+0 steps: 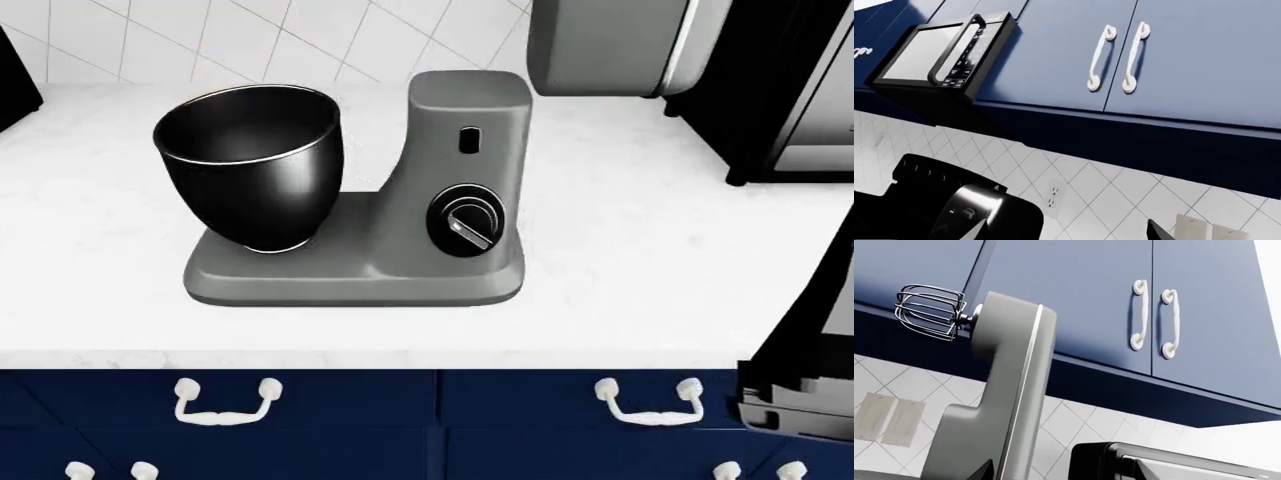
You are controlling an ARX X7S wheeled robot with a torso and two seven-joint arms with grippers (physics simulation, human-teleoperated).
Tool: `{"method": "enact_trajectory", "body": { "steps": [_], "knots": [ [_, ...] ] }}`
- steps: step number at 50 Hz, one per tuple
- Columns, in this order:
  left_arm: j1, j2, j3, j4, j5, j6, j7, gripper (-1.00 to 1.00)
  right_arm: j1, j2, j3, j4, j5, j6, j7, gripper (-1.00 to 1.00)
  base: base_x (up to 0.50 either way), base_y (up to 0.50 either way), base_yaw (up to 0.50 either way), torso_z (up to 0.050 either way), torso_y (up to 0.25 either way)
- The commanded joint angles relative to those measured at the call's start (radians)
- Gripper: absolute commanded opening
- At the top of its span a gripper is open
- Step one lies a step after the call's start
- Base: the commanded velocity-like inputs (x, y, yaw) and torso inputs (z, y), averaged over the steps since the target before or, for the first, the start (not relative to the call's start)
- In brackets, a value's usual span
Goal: Place the cheese in the stand mixer bowl.
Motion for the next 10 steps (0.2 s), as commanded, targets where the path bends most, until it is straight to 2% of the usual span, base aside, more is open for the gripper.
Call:
{"method": "enact_trajectory", "body": {
  "steps": [1,10],
  "knots": [
    [0.029,0.006,-0.045,0.031,0.011,0.036,-0.009,1.00,-0.029,0.011,-0.024,-0.003,-0.081,0.009,0.084,1.00,0.00,0.00,0.00,0.000,0.000],
    [0.027,0.006,-0.044,0.024,0.015,0.030,-0.010,1.00,-0.021,0.011,-0.013,-0.003,-0.070,0.022,0.096,1.00,0.00,0.00,0.00,0.000,0.000]
  ]
}}
